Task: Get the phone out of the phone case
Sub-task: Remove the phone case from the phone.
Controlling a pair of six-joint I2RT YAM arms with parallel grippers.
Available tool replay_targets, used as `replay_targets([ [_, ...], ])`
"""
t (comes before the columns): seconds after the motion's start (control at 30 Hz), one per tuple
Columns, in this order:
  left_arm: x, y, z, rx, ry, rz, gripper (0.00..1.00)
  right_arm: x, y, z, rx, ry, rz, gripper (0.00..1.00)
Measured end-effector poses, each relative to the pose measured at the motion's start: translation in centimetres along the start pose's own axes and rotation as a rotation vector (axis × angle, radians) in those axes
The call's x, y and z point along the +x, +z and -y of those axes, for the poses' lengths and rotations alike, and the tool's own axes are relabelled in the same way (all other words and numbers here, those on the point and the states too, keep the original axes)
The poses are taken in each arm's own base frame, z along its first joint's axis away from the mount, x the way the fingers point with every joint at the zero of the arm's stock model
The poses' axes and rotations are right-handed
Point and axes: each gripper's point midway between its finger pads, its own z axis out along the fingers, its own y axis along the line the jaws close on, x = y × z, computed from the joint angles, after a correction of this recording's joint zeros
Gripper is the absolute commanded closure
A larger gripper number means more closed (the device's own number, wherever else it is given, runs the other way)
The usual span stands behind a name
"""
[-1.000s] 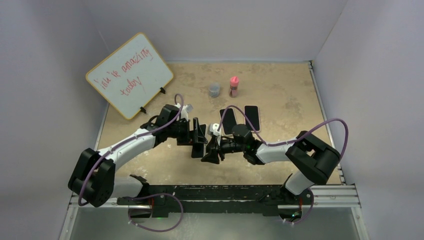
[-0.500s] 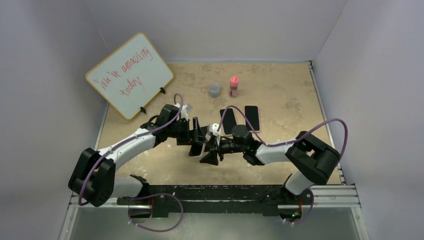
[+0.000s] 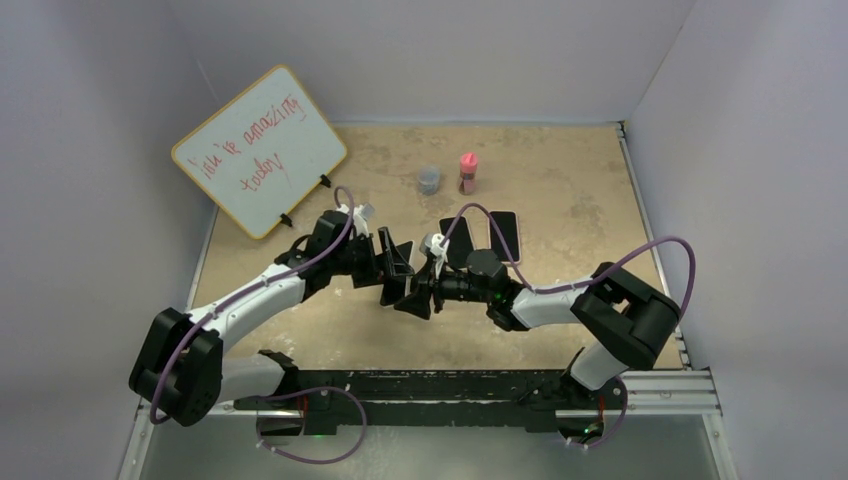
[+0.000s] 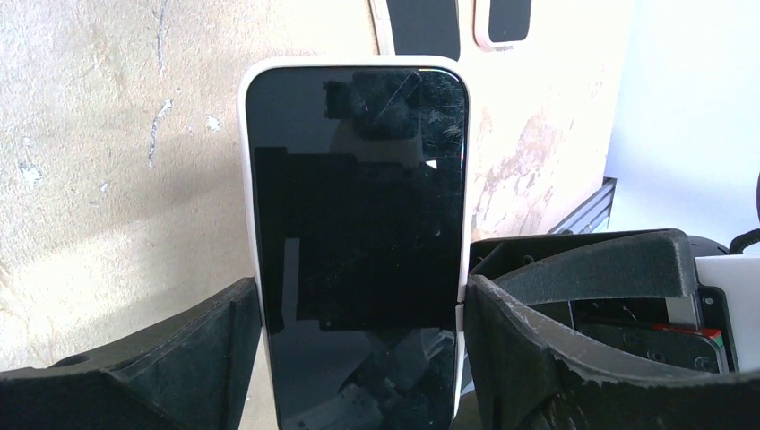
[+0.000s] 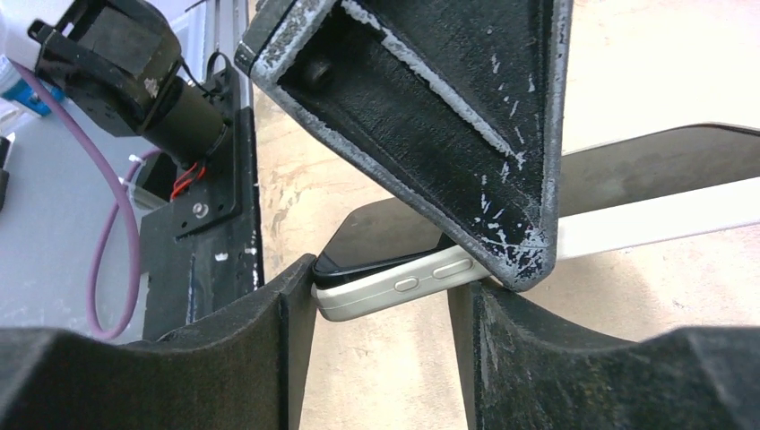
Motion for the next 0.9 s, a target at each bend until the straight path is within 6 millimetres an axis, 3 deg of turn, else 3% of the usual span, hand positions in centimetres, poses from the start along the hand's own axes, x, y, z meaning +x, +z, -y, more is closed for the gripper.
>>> replay_targets([
  [0.63,-0.37,0.01,0.26,0.018,0.011,0.012,0.95,-0.04,0.11,0.19,0.004,-0.005,0.01,0.68],
  [0.73,-0.26,0.1,0.26,0.022,0.014,0.004,0.95,0.12,0.07,0.07,-0.007,-0.013,0.003,0.68],
  [0.9,-0.22,0.2,0.25,0.026,0.016,-0.001,0.95,0.27,0.04,0.02,-0.012,-0.018,-0.003,0.54],
])
